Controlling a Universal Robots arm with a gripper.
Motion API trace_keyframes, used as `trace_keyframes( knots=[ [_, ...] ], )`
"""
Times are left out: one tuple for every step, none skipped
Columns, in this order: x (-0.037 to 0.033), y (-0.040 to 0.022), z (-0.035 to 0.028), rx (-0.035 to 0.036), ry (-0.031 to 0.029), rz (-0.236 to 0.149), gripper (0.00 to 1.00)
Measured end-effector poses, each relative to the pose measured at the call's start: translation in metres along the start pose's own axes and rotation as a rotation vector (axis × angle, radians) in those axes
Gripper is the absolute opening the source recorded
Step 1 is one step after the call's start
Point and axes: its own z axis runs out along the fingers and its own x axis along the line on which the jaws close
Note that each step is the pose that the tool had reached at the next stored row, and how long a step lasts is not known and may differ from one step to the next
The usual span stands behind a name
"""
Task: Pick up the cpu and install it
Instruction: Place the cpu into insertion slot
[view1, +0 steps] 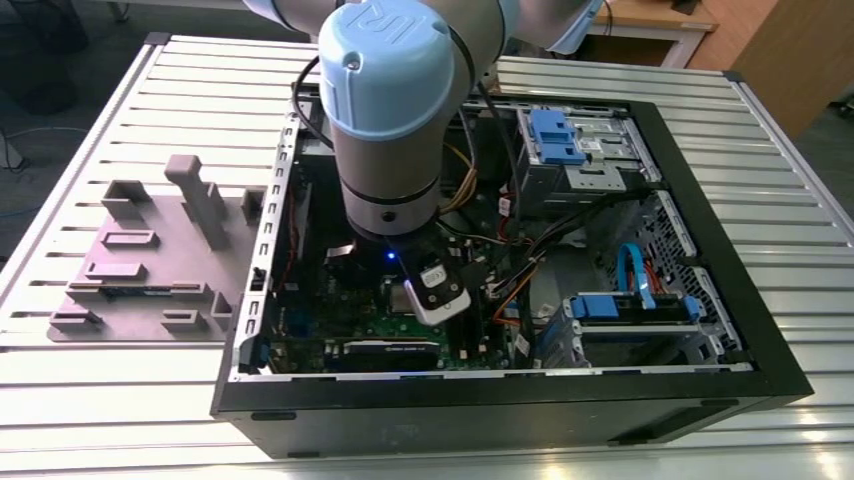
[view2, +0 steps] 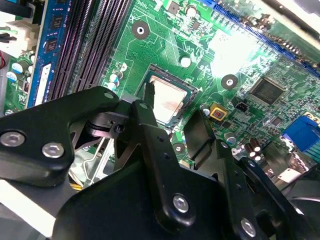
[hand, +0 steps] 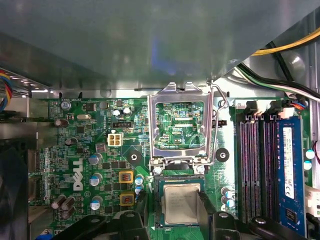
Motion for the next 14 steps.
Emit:
trace_keyframes(
  knots=[
    [0.0001,0.0,-0.0001,0.0002,0.0004,0.0,0.5],
    [0.0002,0.0,-0.0001,0.0004,0.0004,0.0,0.44],
    [0.0002,-0.0001,-0.0002,0.0005,0.0003,0.0,0.44],
    [-0.0001,0.0,0.0001,-0.0001,-0.0009,0.0,0.38],
    [-0.0001,0.0,0.0001,-0.0001,-0.0005,0.0,0.33],
    [-0.0001,0.0,0.0001,0.0,0.0,0.0,0.33],
    [0.0,0.0,0.0001,0.0,0.0,0.0,0.33],
    [0.0,0.0,0.0001,0.0,0.0,0.0,0.26],
    [0.0,0.0,0.0001,0.0,-0.0001,0.0,0.26],
    [0.0,0.0,0.0001,0.0001,-0.0001,0.0,0.26],
    [0.0,0.0,0.0001,0.0,-0.0001,0.0,0.26],
    [-0.0001,0.0001,-0.0004,-0.0004,-0.0003,0.0,0.26],
    [-0.0002,0.0002,-0.0015,-0.0013,-0.0007,0.0,0.26],
    [-0.0003,0.0003,-0.0036,-0.0008,-0.0005,0.0,0.26]
  ],
)
